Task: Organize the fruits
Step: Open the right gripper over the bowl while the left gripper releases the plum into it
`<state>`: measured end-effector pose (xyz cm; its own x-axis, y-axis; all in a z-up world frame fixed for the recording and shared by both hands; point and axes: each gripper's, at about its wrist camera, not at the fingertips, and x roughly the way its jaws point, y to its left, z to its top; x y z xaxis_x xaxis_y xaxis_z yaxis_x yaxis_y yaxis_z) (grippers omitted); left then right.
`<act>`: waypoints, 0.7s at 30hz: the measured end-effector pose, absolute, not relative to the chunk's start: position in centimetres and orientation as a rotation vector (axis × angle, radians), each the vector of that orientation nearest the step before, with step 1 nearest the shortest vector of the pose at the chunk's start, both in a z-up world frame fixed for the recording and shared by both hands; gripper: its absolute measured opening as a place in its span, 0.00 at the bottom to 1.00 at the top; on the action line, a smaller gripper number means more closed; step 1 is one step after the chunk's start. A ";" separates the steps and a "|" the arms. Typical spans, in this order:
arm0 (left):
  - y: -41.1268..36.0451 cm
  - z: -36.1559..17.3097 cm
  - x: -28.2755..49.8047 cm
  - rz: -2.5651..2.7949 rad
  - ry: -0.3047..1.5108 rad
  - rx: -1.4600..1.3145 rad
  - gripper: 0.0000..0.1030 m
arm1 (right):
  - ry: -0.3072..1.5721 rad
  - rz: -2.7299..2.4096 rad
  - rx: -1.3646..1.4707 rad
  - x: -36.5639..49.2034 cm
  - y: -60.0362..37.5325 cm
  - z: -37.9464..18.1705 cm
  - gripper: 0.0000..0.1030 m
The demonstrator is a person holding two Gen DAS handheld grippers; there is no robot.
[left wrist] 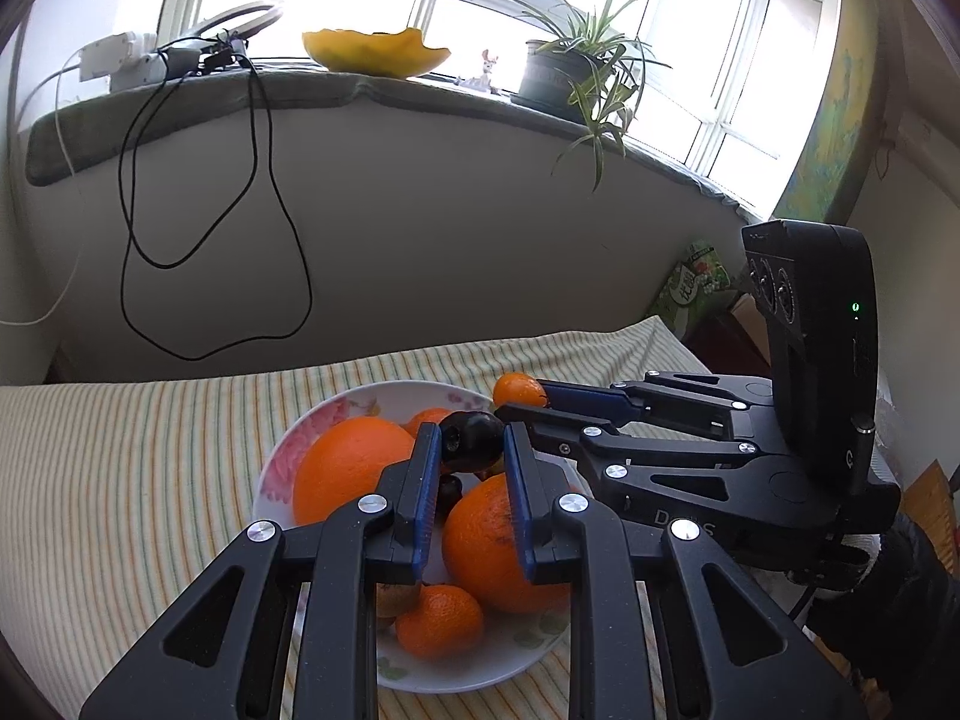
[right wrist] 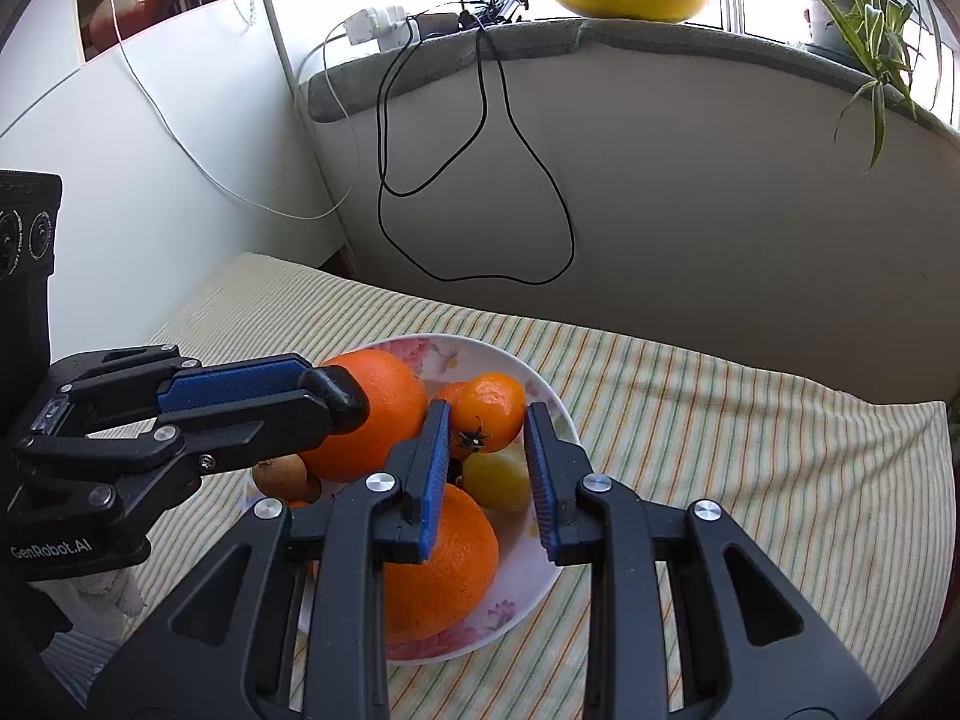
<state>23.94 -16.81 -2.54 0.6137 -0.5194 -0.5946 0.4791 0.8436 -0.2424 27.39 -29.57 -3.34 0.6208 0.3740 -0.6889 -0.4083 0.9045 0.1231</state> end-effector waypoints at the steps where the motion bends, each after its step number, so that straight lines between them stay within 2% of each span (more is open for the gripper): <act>1: -16.8 -2.5 23.9 -0.577 0.705 -0.062 0.19 | 0.783 0.453 -0.047 27.4 -29.5 -3.4 0.25; 8: -16.6 -2.6 24.0 -0.568 0.712 -0.070 0.20 | 0.780 0.457 -0.056 27.4 -29.5 -3.3 0.26; 9: -16.6 -2.6 24.0 -0.569 0.713 -0.069 0.22 | 0.779 0.458 -0.056 27.4 -29.5 -3.2 0.28; 10: -16.6 -2.5 24.0 -0.565 0.713 -0.068 0.24 | 0.778 0.458 -0.059 27.3 -29.5 -3.2 0.39; 12: -16.4 -2.4 24.0 -0.564 0.707 -0.075 0.30 | 0.766 0.451 -0.063 27.1 -29.5 -3.0 0.53; 21: -15.9 -1.7 22.9 -0.553 0.688 -0.073 0.30 | 0.749 0.434 -0.035 26.2 -30.3 -2.1 0.54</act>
